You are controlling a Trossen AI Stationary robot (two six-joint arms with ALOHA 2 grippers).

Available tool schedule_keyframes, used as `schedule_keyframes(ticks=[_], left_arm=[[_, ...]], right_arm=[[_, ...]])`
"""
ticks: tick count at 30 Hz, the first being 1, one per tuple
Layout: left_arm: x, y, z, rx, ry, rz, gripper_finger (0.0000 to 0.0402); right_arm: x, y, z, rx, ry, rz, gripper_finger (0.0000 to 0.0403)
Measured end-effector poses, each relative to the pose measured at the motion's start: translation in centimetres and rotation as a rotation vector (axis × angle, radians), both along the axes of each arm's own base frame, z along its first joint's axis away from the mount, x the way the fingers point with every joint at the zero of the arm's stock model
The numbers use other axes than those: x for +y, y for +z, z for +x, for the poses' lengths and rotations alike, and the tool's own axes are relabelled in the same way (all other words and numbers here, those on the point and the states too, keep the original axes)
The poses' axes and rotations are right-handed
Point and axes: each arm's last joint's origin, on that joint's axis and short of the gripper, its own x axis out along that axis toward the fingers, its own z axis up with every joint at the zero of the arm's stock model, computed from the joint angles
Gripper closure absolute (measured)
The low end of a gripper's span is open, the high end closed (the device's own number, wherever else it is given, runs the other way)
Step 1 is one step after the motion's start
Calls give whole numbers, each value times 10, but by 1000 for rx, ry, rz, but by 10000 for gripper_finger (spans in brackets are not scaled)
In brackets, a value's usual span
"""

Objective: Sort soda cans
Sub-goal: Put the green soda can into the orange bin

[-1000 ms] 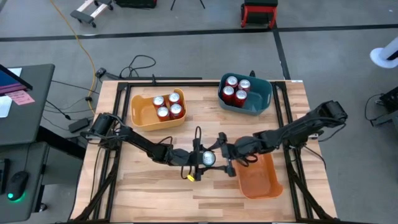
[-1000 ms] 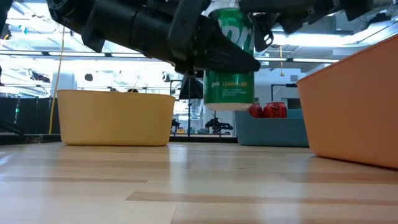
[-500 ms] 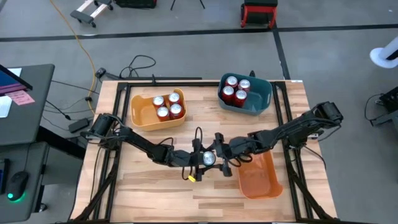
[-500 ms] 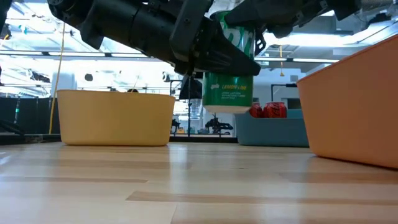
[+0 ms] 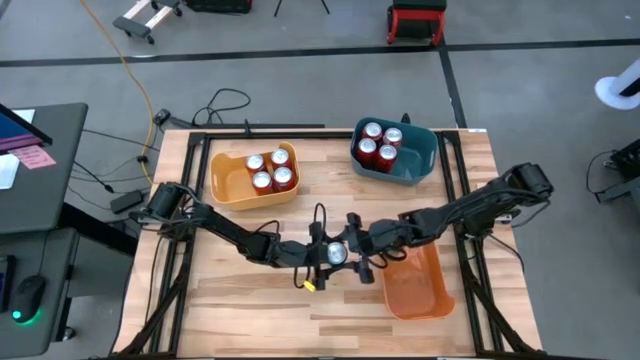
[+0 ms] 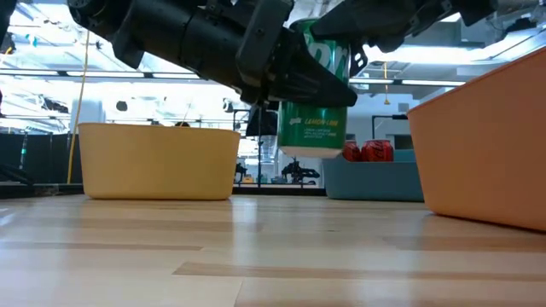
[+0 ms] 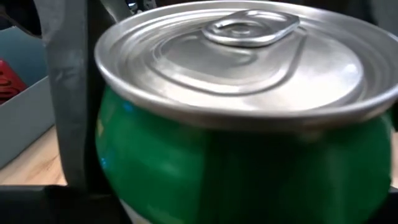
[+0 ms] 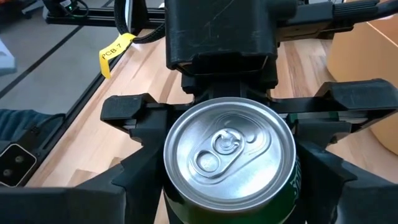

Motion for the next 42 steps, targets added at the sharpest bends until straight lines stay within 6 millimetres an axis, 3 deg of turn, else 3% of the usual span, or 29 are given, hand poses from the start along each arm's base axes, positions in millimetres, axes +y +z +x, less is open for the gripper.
schedule_keyframes(ticks=[3, 9, 16, 26, 42], left_arm=[[-2, 2, 0, -10, -3, -5, 112], [-3, 9, 0, -39, 17, -27, 17], [-5, 19, -7, -19, 6, -4, 46], [-5, 31, -20, 58, 53, 6, 50], [-20, 29, -30, 89, 104, 124, 50]], right_arm=[[-1, 5, -4, 1, 6, 1, 110], [-1, 12, -15, 30, 41, -6, 117], [4, 17, -22, 38, 86, -4, 117], [3, 41, -39, -11, 99, 34, 119], [10, 81, -104, -36, 62, -1, 119]])
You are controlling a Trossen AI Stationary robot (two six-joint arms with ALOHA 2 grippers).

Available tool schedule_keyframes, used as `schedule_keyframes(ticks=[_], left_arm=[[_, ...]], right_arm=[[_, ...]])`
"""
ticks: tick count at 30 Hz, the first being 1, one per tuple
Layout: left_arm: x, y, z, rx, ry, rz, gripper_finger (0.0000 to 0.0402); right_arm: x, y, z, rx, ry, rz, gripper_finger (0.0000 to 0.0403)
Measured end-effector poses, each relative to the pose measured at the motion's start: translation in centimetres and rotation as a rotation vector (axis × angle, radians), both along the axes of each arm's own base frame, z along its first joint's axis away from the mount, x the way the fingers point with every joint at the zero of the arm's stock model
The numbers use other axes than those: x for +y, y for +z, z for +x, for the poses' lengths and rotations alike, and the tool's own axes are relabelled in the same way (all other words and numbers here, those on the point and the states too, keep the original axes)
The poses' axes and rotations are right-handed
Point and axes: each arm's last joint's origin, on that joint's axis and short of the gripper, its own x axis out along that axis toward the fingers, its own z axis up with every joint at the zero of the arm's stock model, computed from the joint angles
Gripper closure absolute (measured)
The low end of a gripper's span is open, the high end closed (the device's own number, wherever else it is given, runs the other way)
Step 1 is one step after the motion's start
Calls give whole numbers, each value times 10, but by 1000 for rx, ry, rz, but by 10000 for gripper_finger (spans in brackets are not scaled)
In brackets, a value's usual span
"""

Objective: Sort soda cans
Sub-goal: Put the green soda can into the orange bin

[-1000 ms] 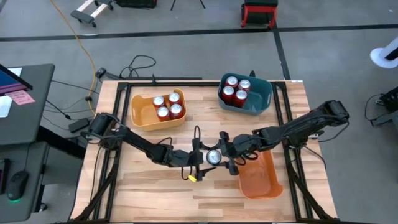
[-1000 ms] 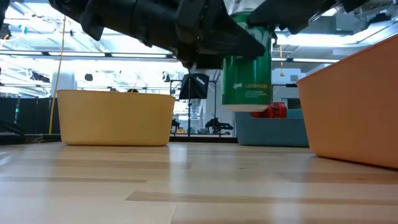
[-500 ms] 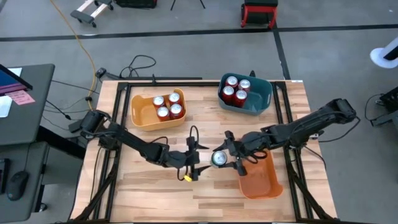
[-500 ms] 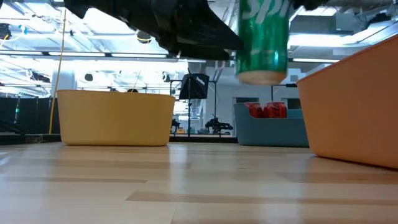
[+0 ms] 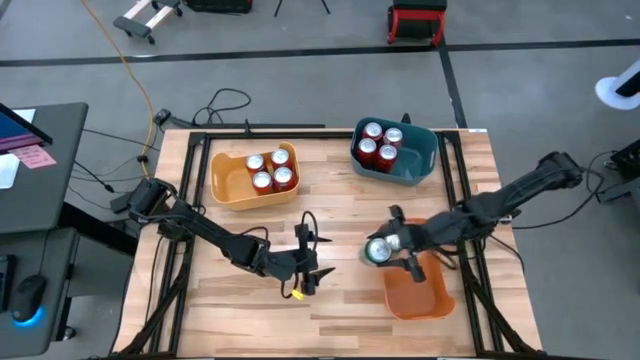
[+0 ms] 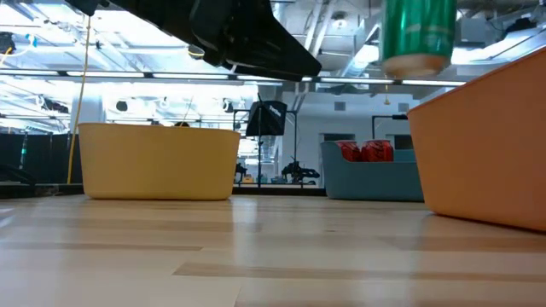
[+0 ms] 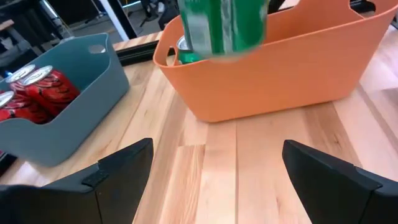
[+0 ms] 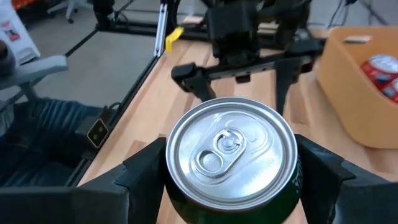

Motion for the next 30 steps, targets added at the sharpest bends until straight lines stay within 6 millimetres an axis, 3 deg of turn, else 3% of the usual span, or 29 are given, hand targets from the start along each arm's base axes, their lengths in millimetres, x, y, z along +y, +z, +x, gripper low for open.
schedule_keyframes(ticks=[6, 11, 19, 30], left_arm=[[3, 5, -3, -23, 88, 8, 49], [9, -3, -5, 43, 152, -2, 49], [25, -12, -6, 86, 272, -70, 49], [27, -17, -10, 127, 321, -71, 49]], right_arm=[[1, 18, -30, -73, -14, 5, 119], [-2, 24, -53, -67, -15, 28, 119], [-1, 12, -79, 0, -160, -17, 119], [2, -9, -113, 70, -353, -63, 119]])
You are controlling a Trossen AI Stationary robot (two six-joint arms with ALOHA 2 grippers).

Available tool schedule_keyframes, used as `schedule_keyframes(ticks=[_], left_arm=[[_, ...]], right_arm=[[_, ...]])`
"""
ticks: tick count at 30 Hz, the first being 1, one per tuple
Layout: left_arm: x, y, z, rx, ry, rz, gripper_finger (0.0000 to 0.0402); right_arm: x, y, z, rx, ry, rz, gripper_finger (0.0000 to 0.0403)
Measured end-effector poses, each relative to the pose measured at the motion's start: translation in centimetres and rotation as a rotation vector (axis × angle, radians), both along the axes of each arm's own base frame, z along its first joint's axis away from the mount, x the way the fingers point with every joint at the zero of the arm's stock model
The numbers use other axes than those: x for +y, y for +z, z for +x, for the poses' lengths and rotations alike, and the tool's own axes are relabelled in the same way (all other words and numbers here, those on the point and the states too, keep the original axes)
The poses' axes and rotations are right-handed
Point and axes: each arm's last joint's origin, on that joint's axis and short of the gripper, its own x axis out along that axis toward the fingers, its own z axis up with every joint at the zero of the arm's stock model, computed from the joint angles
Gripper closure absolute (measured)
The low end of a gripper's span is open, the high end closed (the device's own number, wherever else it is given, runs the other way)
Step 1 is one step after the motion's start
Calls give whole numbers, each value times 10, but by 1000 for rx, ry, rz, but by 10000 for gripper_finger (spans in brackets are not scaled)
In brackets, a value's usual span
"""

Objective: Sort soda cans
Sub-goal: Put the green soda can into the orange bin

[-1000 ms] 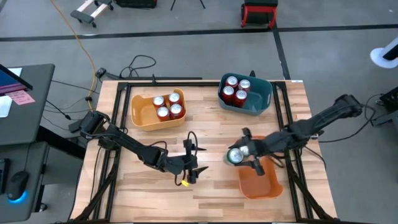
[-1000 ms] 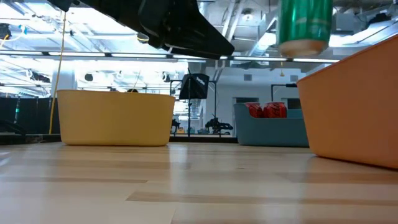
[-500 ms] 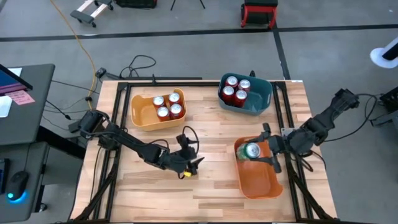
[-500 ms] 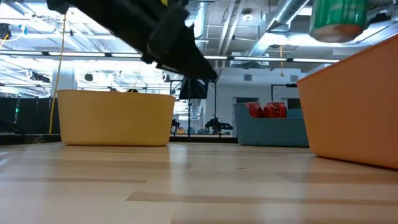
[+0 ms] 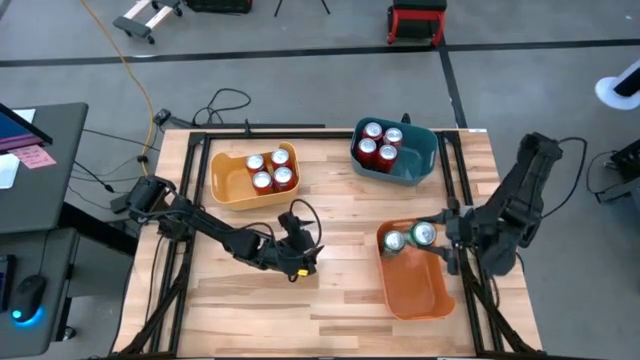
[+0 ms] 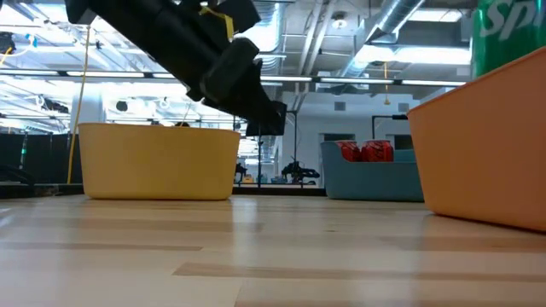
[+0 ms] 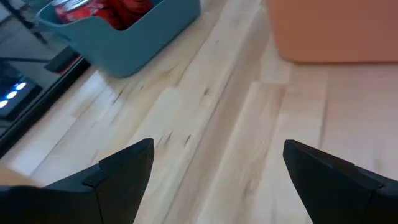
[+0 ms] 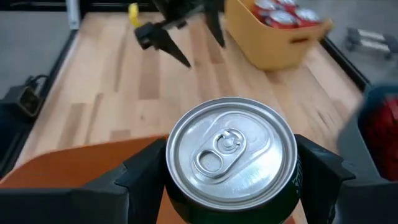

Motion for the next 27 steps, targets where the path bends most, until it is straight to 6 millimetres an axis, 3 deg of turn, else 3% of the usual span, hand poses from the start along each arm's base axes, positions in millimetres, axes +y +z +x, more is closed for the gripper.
schedule_keyframes(ticks=[6, 17, 23, 27], left_arm=[[1, -1, -2, 1, 34, 0, 49], [5, -9, -10, 59, 123, 11, 49], [9, -10, -14, -21, 266, 13, 49], [10, -10, -14, -19, 270, 22, 49]], right_arm=[[6, -13, -8, -10, -84, 26, 119], [-4, -81, -14, 17, -233, 79, 119], [-6, -105, -12, -4, -269, 119, 119], [-6, -113, -9, -17, -284, 149, 119]])
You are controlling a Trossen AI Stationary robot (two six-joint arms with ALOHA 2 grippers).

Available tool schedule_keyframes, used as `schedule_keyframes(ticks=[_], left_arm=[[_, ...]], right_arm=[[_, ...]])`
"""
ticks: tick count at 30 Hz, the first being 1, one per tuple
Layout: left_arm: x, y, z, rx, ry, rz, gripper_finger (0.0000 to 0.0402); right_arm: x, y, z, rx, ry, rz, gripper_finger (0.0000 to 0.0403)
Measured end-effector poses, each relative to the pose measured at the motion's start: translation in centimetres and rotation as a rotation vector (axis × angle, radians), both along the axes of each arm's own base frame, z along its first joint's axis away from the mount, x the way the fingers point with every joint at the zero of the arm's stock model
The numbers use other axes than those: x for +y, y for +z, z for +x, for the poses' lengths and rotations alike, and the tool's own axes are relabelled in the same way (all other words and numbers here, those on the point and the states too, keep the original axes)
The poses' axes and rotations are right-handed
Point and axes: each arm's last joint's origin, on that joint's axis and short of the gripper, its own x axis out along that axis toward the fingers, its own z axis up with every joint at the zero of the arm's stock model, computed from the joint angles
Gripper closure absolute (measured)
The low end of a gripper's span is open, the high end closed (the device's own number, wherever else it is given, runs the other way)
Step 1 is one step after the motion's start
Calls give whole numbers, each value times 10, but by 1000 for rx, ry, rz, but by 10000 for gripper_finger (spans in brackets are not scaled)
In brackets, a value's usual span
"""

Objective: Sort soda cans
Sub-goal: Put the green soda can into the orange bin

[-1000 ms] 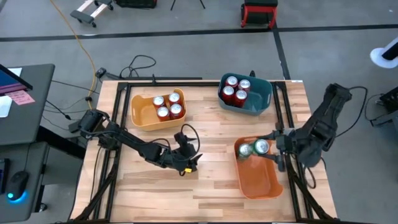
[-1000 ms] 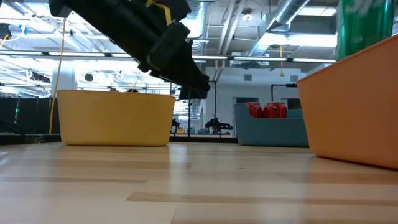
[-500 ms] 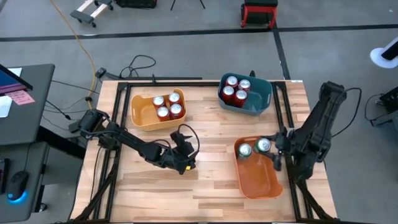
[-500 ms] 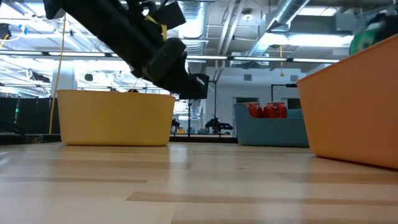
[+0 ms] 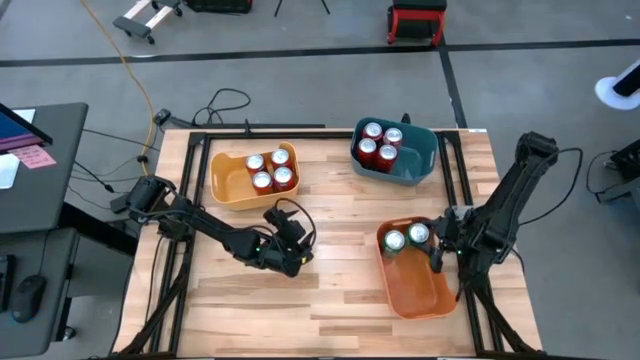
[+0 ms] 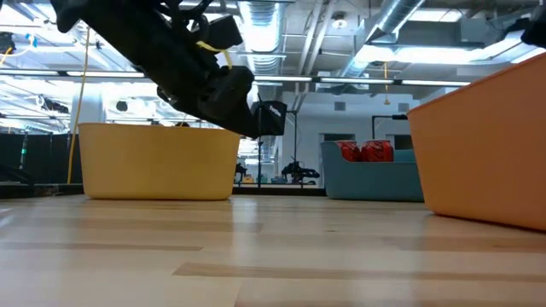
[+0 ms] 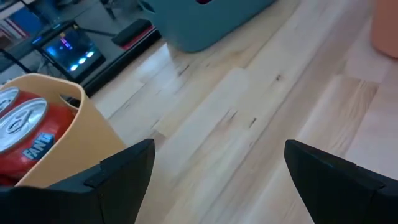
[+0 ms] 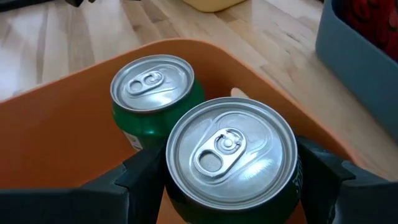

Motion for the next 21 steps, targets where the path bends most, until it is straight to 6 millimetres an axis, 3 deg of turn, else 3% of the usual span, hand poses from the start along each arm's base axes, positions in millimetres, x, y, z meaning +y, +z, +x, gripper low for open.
schedule_keyframes(ticks=[5, 8, 13, 21], left_arm=[[0, 0, 0, 2, -1, 1, 49], [1, -1, -4, -46, 55, -63, 49], [-1, 2, -24, -58, 143, -101, 49], [-11, 16, -49, -68, 161, -92, 49]], right_arm=[[2, -5, 3, -27, -13, 48, 114], [2, -7, 5, -39, -28, 71, 81], [1, -6, 9, -60, -47, 69, 36], [5, 1, 13, -76, -24, 79, 25]])
